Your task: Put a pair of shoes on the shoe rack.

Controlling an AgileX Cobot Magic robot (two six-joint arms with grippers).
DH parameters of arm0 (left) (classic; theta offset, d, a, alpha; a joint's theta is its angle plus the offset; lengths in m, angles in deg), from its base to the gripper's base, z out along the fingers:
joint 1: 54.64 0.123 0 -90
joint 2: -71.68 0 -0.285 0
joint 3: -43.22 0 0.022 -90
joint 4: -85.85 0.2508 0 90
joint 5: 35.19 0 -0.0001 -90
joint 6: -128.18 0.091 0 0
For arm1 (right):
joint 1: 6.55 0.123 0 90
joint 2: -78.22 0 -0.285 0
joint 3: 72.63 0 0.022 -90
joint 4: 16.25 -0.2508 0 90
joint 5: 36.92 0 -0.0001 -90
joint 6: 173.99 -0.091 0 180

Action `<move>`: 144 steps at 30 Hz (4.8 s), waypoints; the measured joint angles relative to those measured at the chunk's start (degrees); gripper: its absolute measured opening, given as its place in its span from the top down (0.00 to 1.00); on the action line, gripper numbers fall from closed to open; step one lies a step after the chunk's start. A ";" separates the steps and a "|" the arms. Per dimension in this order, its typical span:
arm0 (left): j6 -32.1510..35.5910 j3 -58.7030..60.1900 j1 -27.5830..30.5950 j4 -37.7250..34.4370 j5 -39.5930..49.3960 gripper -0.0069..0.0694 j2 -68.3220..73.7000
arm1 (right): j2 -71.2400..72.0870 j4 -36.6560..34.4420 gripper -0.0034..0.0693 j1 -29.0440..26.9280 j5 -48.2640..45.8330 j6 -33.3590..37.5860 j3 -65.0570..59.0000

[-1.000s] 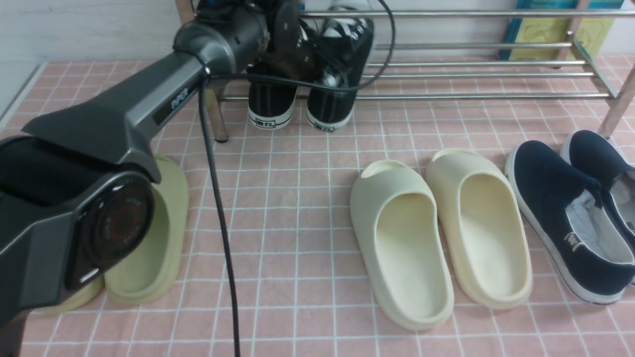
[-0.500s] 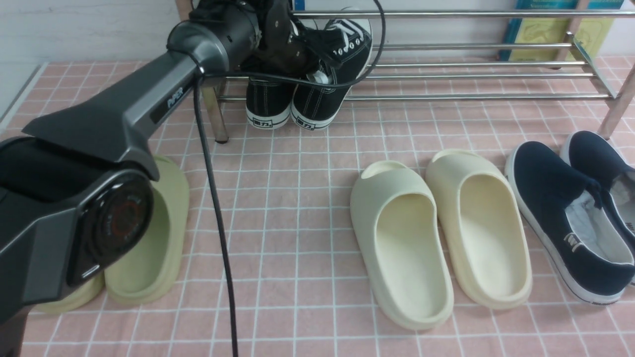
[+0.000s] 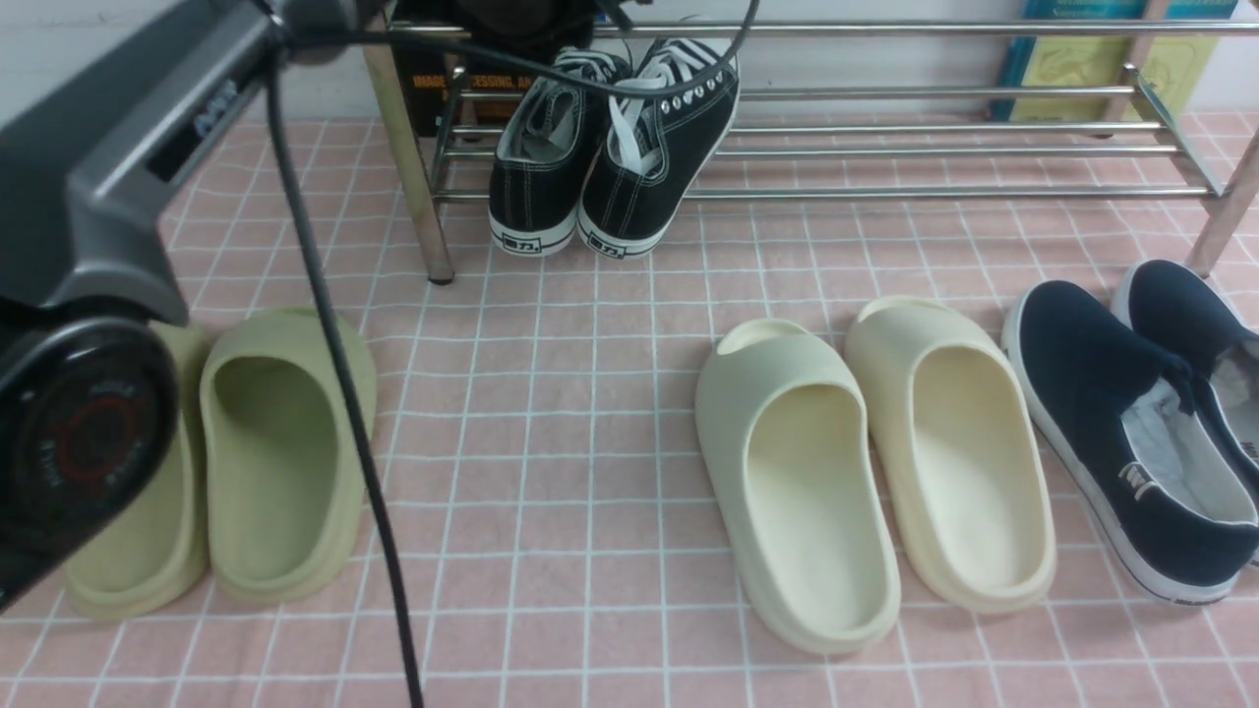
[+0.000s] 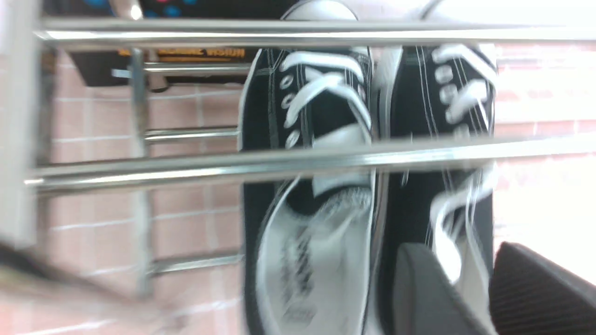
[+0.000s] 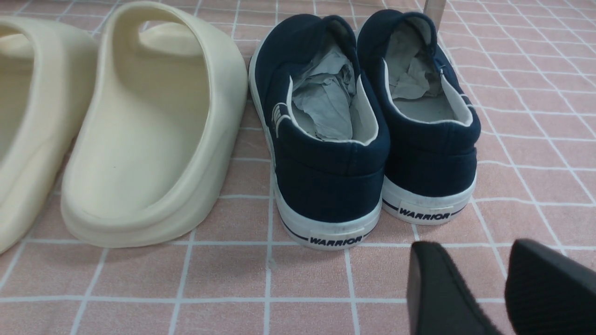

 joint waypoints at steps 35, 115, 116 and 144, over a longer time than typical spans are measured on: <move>5.32 0.15 -1.41 -7.11 -0.21 0.89 10.90 | 0.00 0.00 0.62 0.00 0.00 0.00 0.00; 4.26 128.10 29.00 2.59 -43.53 0.91 -118.35 | 0.00 0.22 0.62 0.00 0.00 0.00 0.00; 5.74 128.88 29.81 1.65 -42.51 0.91 -119.68 | 0.00 0.22 0.62 0.00 0.00 0.00 0.00; 13.75 129.33 27.76 -2.46 -28.58 0.90 -121.10 | 0.00 0.22 0.62 0.00 0.00 0.00 0.00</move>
